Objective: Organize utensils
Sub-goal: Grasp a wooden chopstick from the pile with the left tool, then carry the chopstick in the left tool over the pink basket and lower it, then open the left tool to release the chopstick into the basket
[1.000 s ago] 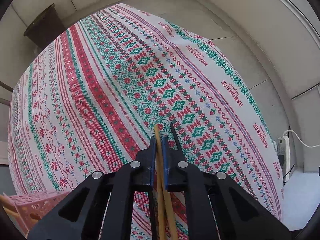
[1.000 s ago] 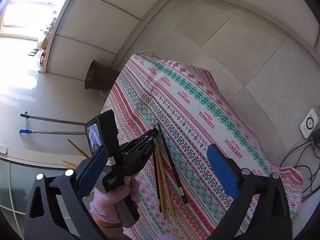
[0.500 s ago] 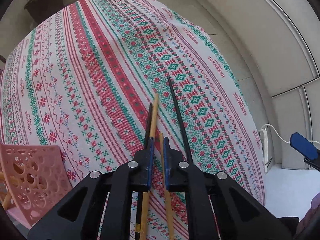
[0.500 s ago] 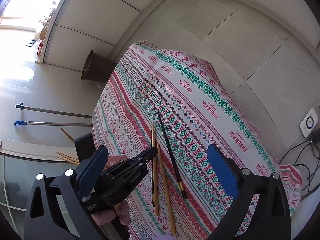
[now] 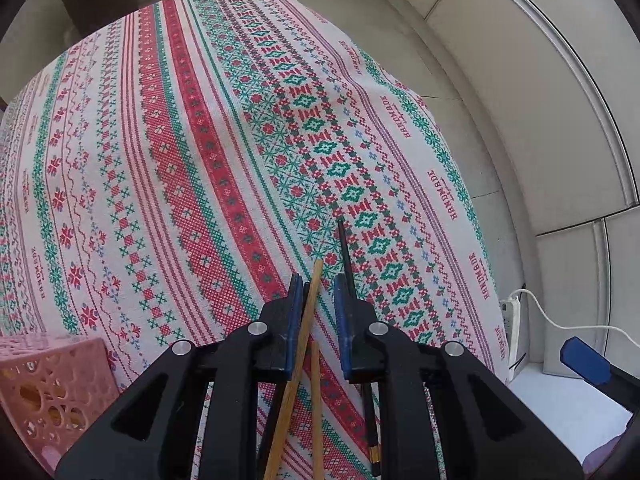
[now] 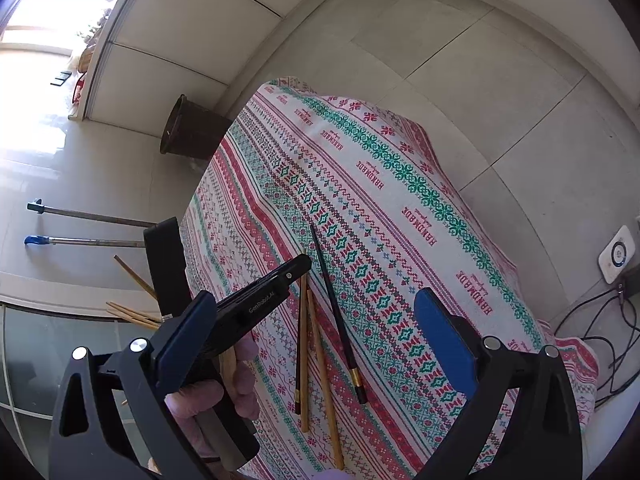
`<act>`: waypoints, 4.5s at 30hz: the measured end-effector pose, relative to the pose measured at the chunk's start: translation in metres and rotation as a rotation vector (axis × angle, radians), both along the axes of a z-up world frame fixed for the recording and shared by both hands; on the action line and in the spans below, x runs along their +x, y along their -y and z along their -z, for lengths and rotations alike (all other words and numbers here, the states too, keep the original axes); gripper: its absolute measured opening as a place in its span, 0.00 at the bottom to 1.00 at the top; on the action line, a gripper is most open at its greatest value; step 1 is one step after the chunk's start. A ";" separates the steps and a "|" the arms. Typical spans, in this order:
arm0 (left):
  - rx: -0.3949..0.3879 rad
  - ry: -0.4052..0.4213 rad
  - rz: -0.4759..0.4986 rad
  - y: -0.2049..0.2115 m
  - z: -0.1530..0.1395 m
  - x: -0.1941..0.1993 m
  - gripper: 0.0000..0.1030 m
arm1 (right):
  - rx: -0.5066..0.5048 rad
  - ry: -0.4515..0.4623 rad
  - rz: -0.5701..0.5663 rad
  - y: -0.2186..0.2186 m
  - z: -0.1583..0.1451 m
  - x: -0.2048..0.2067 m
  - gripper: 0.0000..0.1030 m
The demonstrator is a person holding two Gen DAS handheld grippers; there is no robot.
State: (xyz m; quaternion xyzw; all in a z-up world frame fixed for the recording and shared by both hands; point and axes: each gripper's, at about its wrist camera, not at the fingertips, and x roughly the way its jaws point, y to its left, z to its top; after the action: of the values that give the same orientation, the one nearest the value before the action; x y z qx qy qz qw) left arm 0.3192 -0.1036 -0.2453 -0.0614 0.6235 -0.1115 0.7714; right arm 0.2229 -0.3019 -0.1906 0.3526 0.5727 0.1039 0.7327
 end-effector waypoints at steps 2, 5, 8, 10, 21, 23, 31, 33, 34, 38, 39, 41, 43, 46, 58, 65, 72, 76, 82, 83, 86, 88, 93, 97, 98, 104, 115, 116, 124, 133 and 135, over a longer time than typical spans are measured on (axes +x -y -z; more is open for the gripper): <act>-0.016 -0.004 -0.012 -0.005 -0.004 0.003 0.16 | 0.002 -0.002 0.001 0.000 0.000 0.000 0.93; -0.033 -0.004 -0.001 -0.018 -0.014 0.006 0.19 | 0.005 -0.003 0.005 0.002 0.000 -0.001 0.93; -0.049 -0.019 0.008 -0.025 -0.014 0.003 0.19 | 0.003 -0.009 0.006 0.001 0.001 -0.002 0.93; -0.031 -0.021 0.015 -0.019 -0.008 0.002 0.19 | 0.003 -0.012 0.006 0.002 0.002 -0.002 0.93; 0.060 -0.021 0.046 -0.007 0.011 0.008 0.07 | -0.002 -0.018 0.043 0.009 0.003 -0.001 0.93; 0.070 -0.013 0.059 -0.004 0.012 0.005 0.05 | -0.003 -0.020 0.042 0.008 0.004 -0.001 0.93; 0.152 0.100 0.032 -0.010 -0.010 -0.045 0.04 | -0.021 -0.020 -0.021 -0.010 0.007 0.001 0.93; 0.150 0.136 0.018 -0.018 -0.028 -0.065 0.04 | -0.013 -0.014 -0.048 -0.016 0.009 0.002 0.93; 0.158 0.154 0.017 -0.018 -0.041 -0.079 0.04 | -0.006 -0.018 -0.059 -0.020 0.012 0.003 0.93; 0.191 0.205 0.032 -0.023 -0.072 -0.135 0.04 | 0.031 -0.071 -0.110 -0.044 0.033 0.006 0.78; 0.191 0.208 0.033 -0.027 -0.076 -0.148 0.04 | 0.012 -0.093 -0.133 -0.054 0.040 0.007 0.69; 0.187 0.216 0.034 -0.034 -0.081 -0.172 0.04 | -0.039 -0.115 -0.179 -0.073 0.050 0.007 0.45; 0.187 0.229 0.038 -0.039 -0.086 -0.187 0.04 | -0.101 -0.121 -0.228 -0.095 0.057 0.007 0.38; 0.178 0.253 0.051 -0.042 -0.093 -0.201 0.04 | -0.153 -0.109 -0.265 -0.116 0.061 0.005 0.35; 0.119 0.313 0.007 -0.072 -0.115 -0.218 0.04 | -0.397 -0.065 -0.326 -0.161 0.075 0.011 0.14; 0.110 0.359 -0.028 -0.084 -0.129 -0.227 0.04 | -0.491 0.016 -0.374 -0.173 0.075 -0.003 0.06; 0.077 0.473 -0.074 -0.093 -0.162 -0.247 0.04 | -0.408 0.144 -0.317 -0.166 0.031 -0.037 0.06; 0.054 0.519 -0.094 -0.102 -0.180 -0.255 0.04 | -0.360 0.262 -0.295 -0.154 -0.017 -0.066 0.06; 0.026 0.608 -0.133 -0.115 -0.211 -0.265 0.04 | -0.303 0.384 -0.251 -0.131 -0.068 -0.096 0.06; 0.022 0.623 -0.141 -0.116 -0.217 -0.267 0.04 | -0.298 0.402 -0.246 -0.129 -0.076 -0.097 0.06; 0.015 0.679 -0.168 -0.122 -0.236 -0.264 0.04 | -0.292 0.456 -0.219 -0.122 -0.100 -0.100 0.06; 0.010 0.710 -0.191 -0.127 -0.250 -0.259 0.04 | -0.281 0.488 -0.203 -0.118 -0.117 -0.097 0.06; -0.019 0.803 -0.246 -0.141 -0.291 -0.250 0.04 | -0.260 0.593 -0.183 -0.120 -0.166 -0.085 0.06; -0.016 0.870 -0.302 -0.150 -0.313 -0.244 0.04 | -0.242 0.681 -0.188 -0.126 -0.204 -0.080 0.06; -0.021 0.882 -0.318 -0.153 -0.316 -0.242 0.04 | -0.237 0.696 -0.192 -0.127 -0.210 -0.079 0.06; -0.026 0.883 -0.376 -0.165 -0.314 -0.222 0.04 | -0.208 0.749 -0.202 -0.135 -0.229 -0.062 0.06; 0.011 0.688 -0.480 -0.189 -0.260 -0.172 0.05 | -0.194 0.693 -0.210 -0.149 -0.206 -0.038 0.06; 0.023 0.682 -0.495 -0.192 -0.259 -0.173 0.05 | -0.192 0.691 -0.210 -0.150 -0.205 -0.038 0.06; 0.028 0.821 -0.526 -0.199 -0.296 -0.216 0.15 | -0.192 0.708 -0.225 -0.168 -0.211 -0.041 0.06; 0.008 0.829 -0.532 -0.208 -0.301 -0.220 0.15 | -0.221 0.658 -0.263 -0.206 -0.187 -0.024 0.06; 0.008 0.811 -0.528 -0.209 -0.297 -0.216 0.15 | -0.233 0.627 -0.272 -0.214 -0.174 -0.015 0.06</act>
State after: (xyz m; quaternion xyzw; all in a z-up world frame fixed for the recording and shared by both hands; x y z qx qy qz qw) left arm 0.1033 0.1054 0.0516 -0.1662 0.2358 0.0756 0.9545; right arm 0.2077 -0.0877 -0.0167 0.1383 0.3698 0.2373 0.8876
